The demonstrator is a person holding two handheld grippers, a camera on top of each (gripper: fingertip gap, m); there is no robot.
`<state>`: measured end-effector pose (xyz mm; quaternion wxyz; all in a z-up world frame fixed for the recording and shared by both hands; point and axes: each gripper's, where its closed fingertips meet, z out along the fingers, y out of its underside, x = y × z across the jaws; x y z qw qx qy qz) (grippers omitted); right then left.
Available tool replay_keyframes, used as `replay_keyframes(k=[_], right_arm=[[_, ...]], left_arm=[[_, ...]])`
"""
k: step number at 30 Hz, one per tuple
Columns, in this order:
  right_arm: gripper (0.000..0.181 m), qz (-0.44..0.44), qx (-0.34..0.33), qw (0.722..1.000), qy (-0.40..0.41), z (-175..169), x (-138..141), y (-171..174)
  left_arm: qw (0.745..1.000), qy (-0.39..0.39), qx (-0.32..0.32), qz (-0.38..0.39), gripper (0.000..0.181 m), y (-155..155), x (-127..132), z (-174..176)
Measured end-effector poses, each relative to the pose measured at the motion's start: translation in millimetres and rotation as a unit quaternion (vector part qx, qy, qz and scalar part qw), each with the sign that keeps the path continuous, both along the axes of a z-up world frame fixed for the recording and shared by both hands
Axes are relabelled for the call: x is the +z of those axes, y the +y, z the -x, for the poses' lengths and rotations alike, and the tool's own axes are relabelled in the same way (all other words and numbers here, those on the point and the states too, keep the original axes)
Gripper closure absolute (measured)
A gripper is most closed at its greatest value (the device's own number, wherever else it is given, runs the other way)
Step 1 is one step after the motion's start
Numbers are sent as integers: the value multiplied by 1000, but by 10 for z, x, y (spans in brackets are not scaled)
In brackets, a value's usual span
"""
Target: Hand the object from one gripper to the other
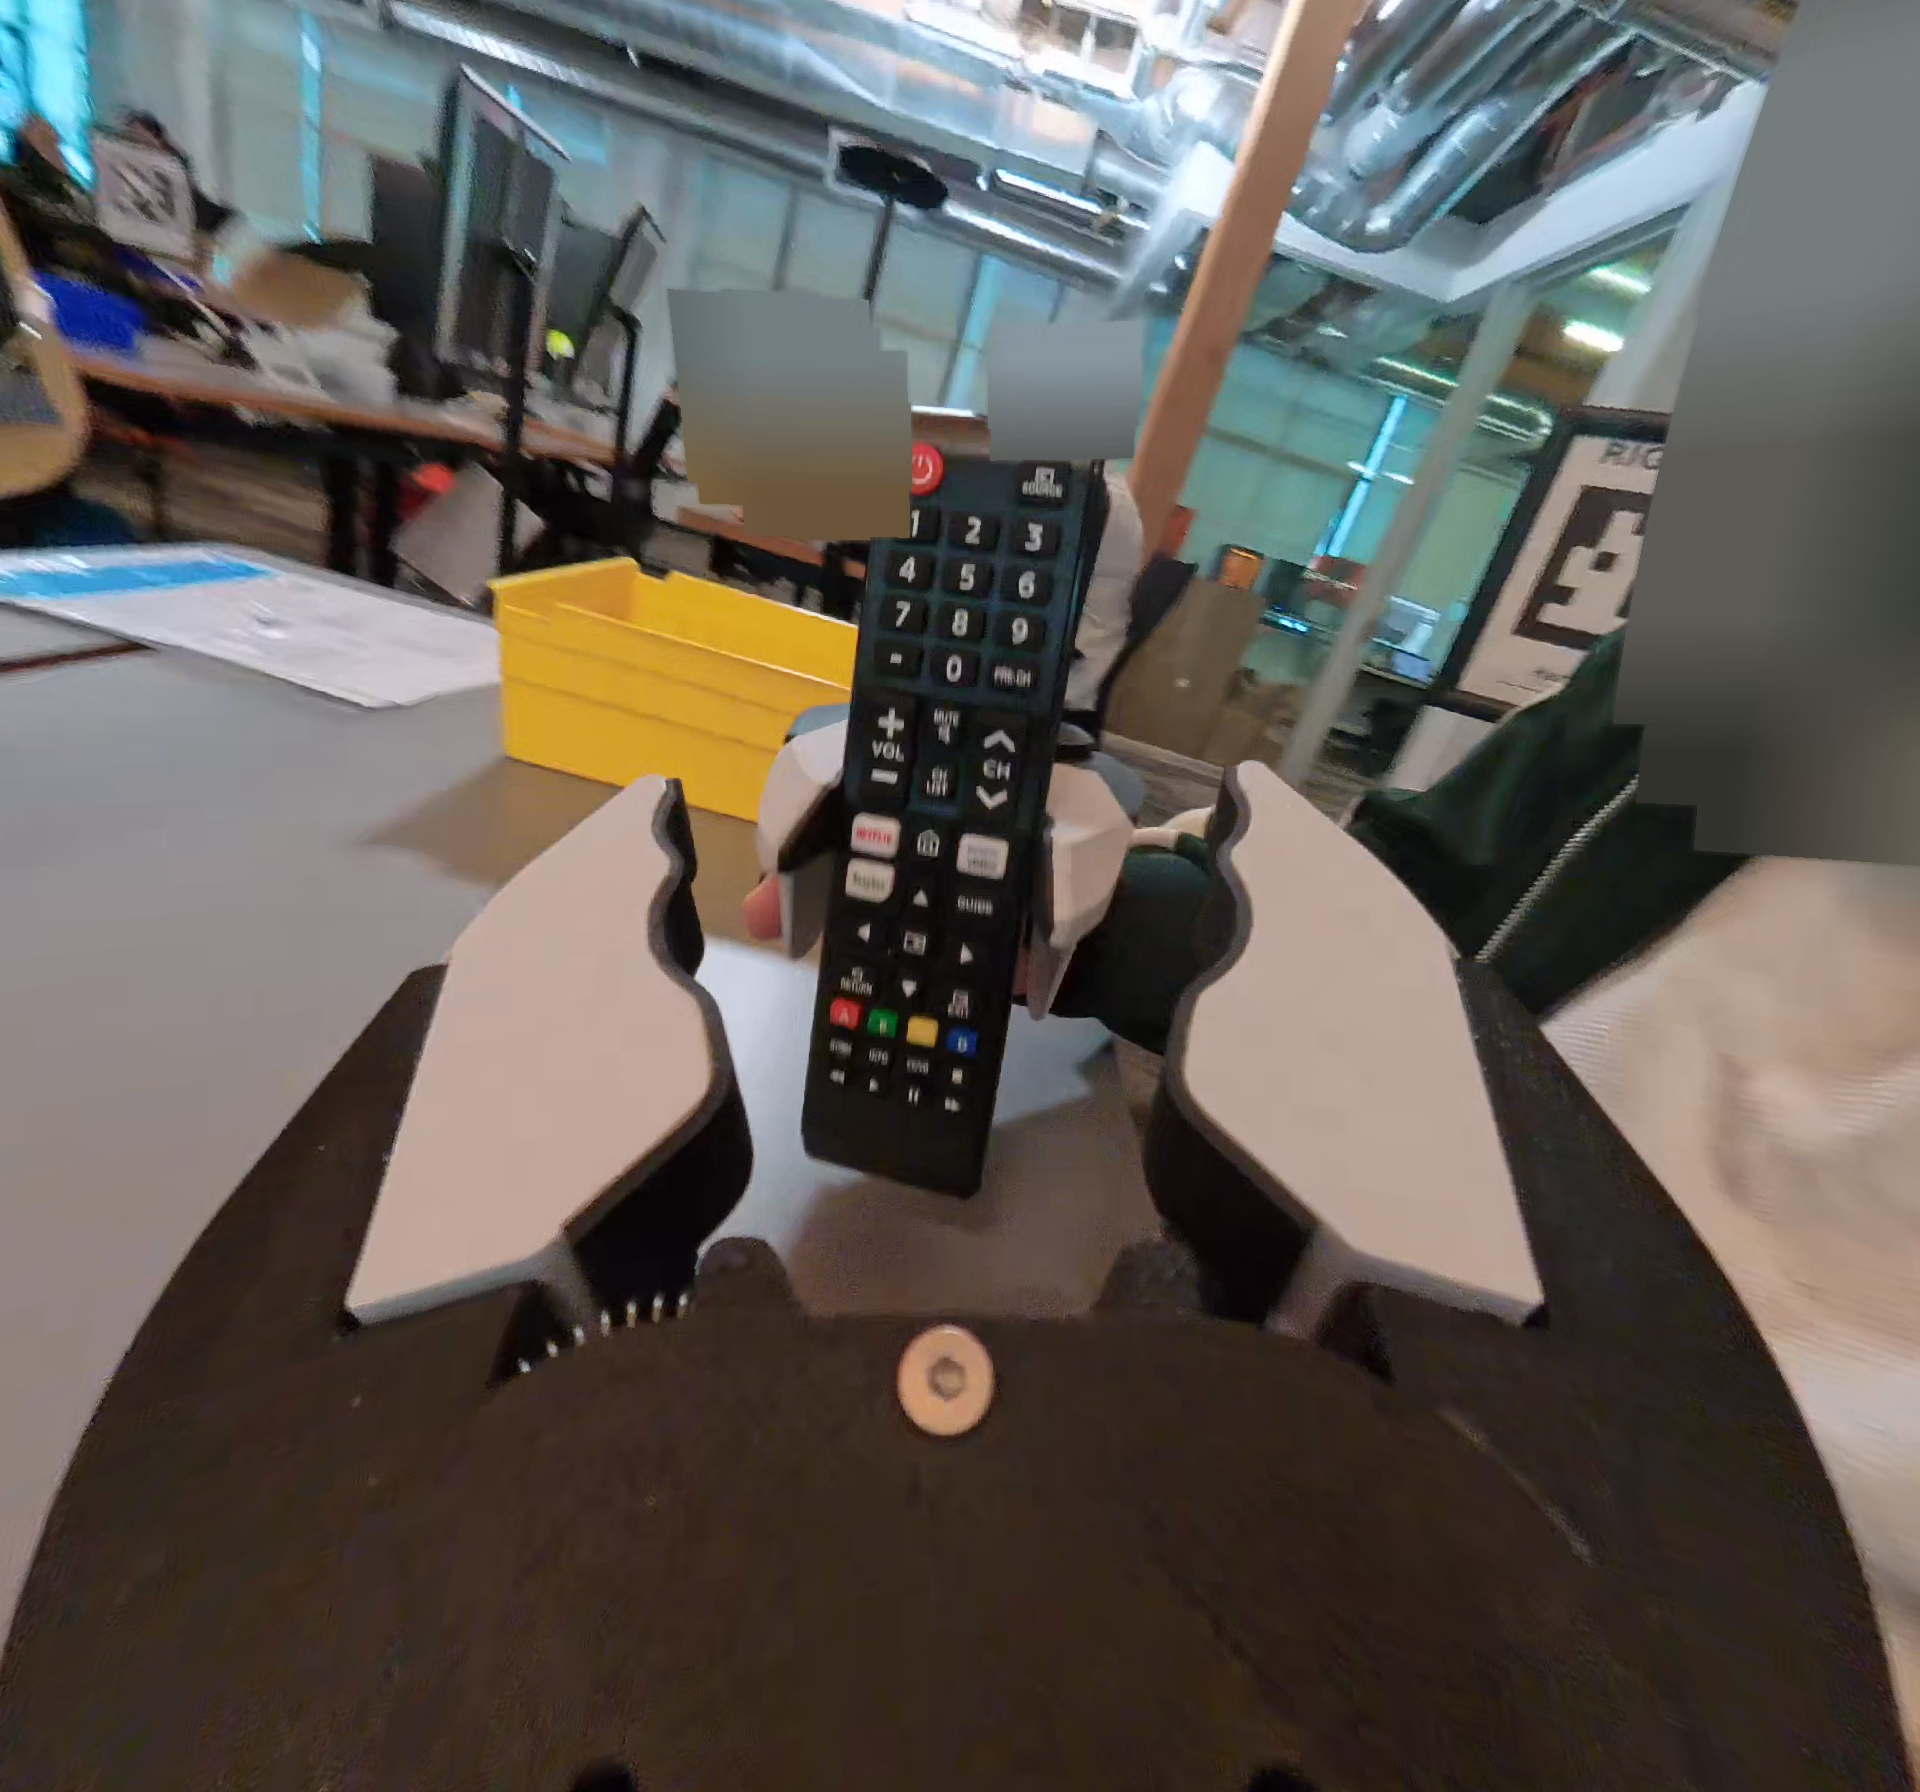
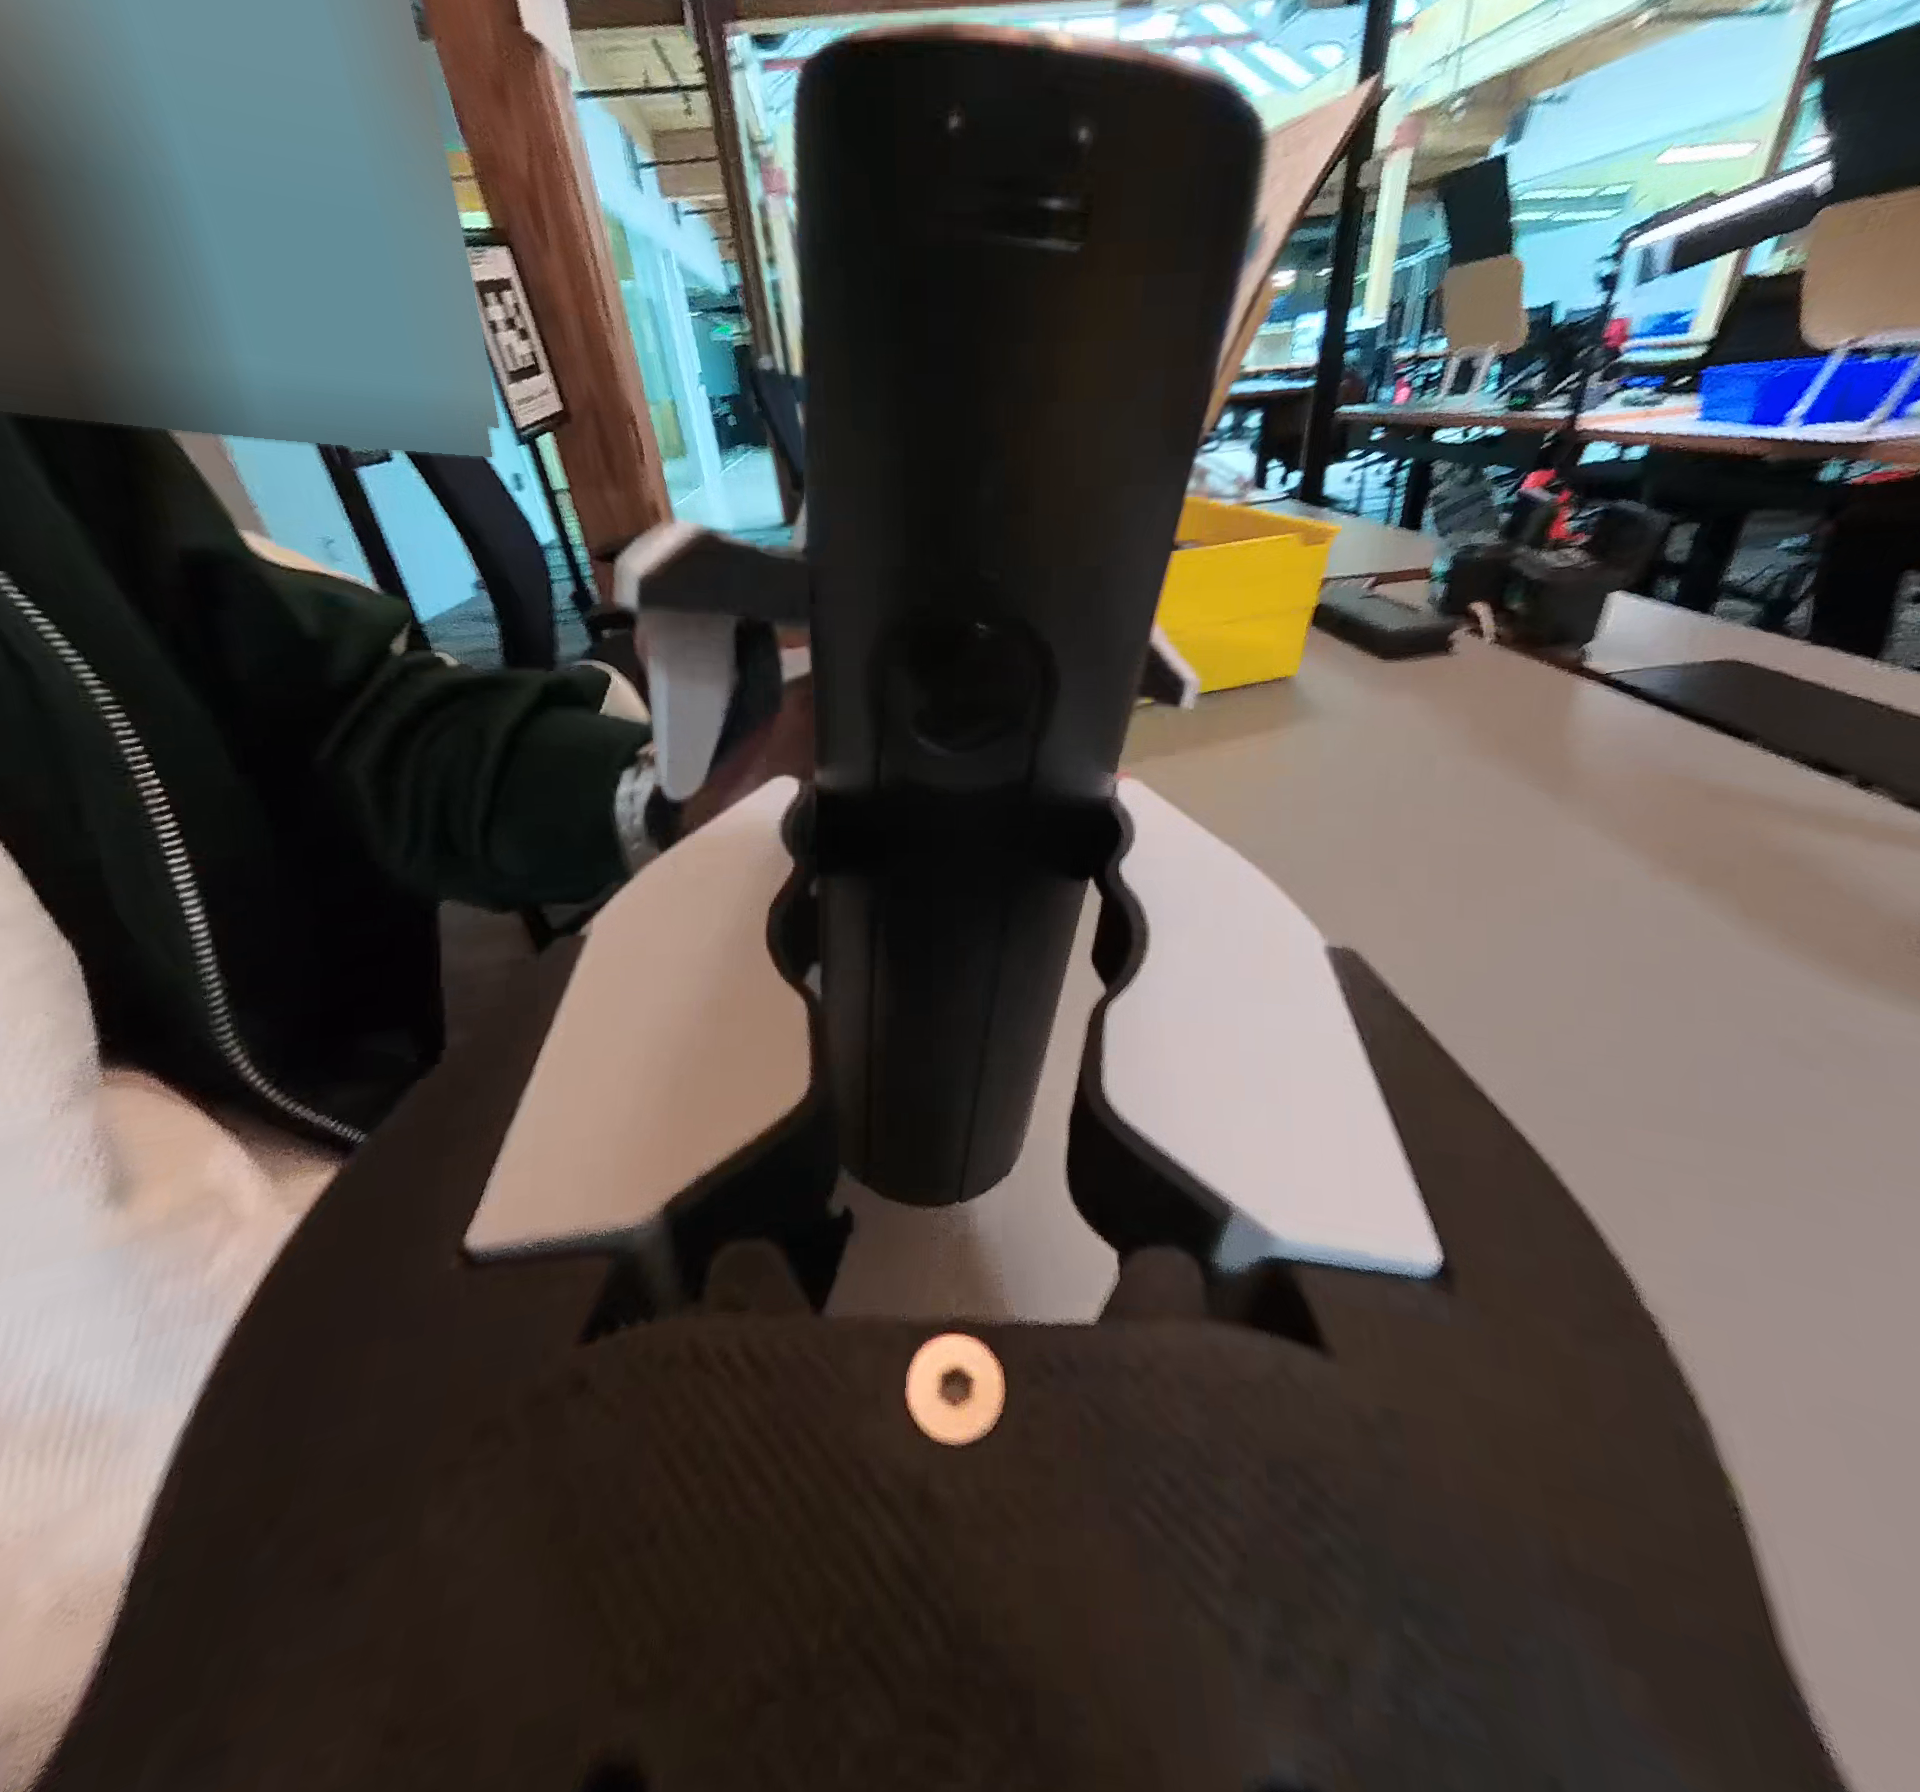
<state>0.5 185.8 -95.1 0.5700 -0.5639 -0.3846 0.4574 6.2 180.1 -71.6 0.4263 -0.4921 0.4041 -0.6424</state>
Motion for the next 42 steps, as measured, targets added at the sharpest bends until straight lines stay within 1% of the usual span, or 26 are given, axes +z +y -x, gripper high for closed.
replay_keyframes(k=[2, 4, 8, 9, 12, 16, 18, 20, 22, 23, 24, 25, 27, 29, 30, 34, 37, 38, 42], right_arm=[[129, -1, 26, 1000, -8, 113, -27, -83], [129, -6, 43, 999, -25, 214, -71, -166], [129, -10, 76, 995, -61, 375, -187, -313], [129, -12, 80, 994, -67, 403, -202, -338], [129, -17, 88, 993, -72, 448, -204, -386], [128, -33, 93, 994, -48, 415, -164, -406], [127, -37, 91, 995, -32, 402, -131, -404], [106, -37, 62, 997, -14, 369, -83, -320], [86, -21, 18, 1000, -10, 311, -92, -174], [75, -17, -22, 1000, -11, 262, -104, -60], [72, -27, -75, 997, -17, 185, -104, 66], [72, -56, -125, 990, -20, 106, -66, 153], [79, -108, -208, 971, -44, 6, 1, 244], [90, -126, -259, 955, -70, 50, -1, 251], [91, -121, -276, 950, -81, 119, -42, 251], [98, -43, -301, 944, -125, 444, -357, 276], [106, -4, -300, 946, -120, 534, -433, 329], [110, 12, -293, 949, -114, 559, -448, 333], [137, 60, -277, 953, -107, 558, -540, 340]], left_arm=[[999, 27, -20, 1, 86, -50, 14, -18], [998, 52, -35, -19, 90, -133, 30, -41], [994, 77, -54, -62, 94, -305, 110, -90], [992, 84, -55, -74, 99, -338, 114, -100], [988, 95, -60, -105, 127, -415, 124, -102], [988, 103, -65, -93, 128, -433, 146, -125], [989, 103, -56, -95, 129, -424, 160, -134], [988, 113, -39, -99, 128, -372, 147, -130], [987, 123, -5, -99, 129, -245, 143, -99], [987, 127, 22, -95, 129, -144, 152, -70], [986, 128, 62, -87, 129, -6, 170, -25], [983, 128, 110, -77, 129, 149, 191, 37], [973, 131, 181, -52, 129, 395, 207, 182], [965, 126, 228, -34, 129, 551, 217, 298], [961, 126, 244, -31, 129, 596, 217, 334], [955, 137, 262, -24, 129, 608, 196, 339], [953, 136, 269, -19, 129, 580, 193, 316], [953, 135, 270, -17, 129, 572, 191, 306], [956, 117, 268, 7, 129, 533, 195, 263]])
